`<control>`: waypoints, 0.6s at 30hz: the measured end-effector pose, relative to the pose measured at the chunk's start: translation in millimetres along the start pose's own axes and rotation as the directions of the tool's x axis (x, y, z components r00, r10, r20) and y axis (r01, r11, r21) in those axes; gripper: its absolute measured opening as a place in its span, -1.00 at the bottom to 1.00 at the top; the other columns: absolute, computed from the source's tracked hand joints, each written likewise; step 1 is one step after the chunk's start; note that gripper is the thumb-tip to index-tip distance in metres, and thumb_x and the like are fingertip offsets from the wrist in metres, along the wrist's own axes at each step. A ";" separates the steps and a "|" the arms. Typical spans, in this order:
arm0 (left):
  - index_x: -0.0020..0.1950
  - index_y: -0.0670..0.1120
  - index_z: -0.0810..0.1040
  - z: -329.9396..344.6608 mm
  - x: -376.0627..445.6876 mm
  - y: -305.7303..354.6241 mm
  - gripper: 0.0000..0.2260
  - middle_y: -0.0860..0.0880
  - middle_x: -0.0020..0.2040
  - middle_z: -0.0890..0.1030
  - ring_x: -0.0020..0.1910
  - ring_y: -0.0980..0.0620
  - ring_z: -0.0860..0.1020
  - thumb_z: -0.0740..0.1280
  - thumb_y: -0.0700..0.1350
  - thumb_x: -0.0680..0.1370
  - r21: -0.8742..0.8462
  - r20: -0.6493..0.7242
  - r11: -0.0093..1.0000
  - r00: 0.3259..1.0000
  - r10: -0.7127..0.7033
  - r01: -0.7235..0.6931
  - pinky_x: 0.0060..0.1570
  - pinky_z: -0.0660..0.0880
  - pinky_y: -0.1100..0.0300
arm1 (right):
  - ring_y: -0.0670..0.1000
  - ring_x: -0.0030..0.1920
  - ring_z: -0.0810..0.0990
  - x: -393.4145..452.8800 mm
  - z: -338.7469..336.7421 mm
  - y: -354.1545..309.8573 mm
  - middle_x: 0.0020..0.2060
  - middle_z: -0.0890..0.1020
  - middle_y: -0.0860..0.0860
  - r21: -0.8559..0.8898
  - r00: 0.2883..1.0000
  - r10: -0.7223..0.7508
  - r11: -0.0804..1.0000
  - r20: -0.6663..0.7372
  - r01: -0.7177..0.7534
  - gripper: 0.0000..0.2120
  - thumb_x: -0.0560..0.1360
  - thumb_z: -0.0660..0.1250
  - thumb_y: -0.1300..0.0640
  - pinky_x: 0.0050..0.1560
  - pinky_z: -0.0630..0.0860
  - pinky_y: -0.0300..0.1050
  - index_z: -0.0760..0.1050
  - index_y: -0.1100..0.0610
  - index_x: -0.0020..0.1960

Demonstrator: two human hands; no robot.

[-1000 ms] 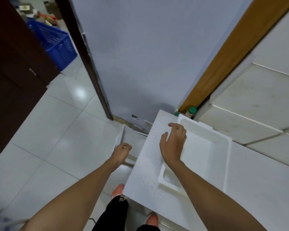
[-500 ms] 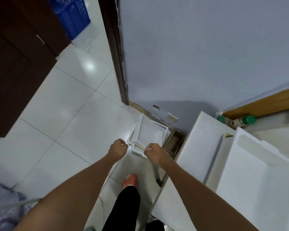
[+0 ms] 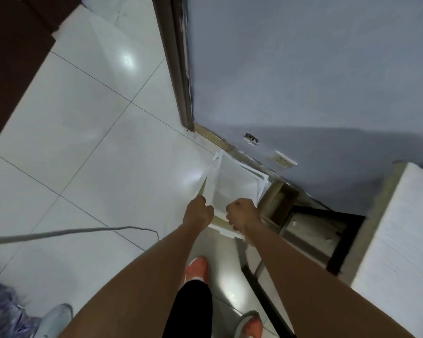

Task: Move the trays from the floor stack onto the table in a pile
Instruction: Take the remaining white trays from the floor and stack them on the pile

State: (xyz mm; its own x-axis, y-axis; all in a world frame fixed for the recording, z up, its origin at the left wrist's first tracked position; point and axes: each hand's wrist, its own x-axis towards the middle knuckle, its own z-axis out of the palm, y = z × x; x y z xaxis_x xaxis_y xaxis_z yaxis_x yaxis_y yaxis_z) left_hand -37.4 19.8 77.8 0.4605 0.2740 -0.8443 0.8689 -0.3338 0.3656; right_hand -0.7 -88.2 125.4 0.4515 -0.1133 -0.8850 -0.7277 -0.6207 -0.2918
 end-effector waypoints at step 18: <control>0.00 -0.19 0.48 65.8 80.3 -17.0 -0.77 -0.17 -0.05 0.58 -0.01 -0.16 0.58 0.29 -0.02 0.53 0.000 0.035 0.999 0.999 0.040 -0.040 -0.09 0.43 0.09 | 0.28 -0.02 0.65 73.1 10.2 56.7 -0.11 0.67 0.26 -0.005 0.987 0.147 0.989 -0.072 -0.148 -0.77 0.41 0.19 0.23 0.06 0.61 0.16 0.57 0.32 -0.08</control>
State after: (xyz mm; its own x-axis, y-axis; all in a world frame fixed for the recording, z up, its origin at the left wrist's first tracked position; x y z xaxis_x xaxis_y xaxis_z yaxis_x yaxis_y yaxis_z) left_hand -27.1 -11.9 -22.0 0.4879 0.2288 -0.8424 0.8500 -0.3443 0.3988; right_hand -14.3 -123.8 40.5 0.3760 -0.2590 -0.8897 -0.7836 -0.6013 -0.1561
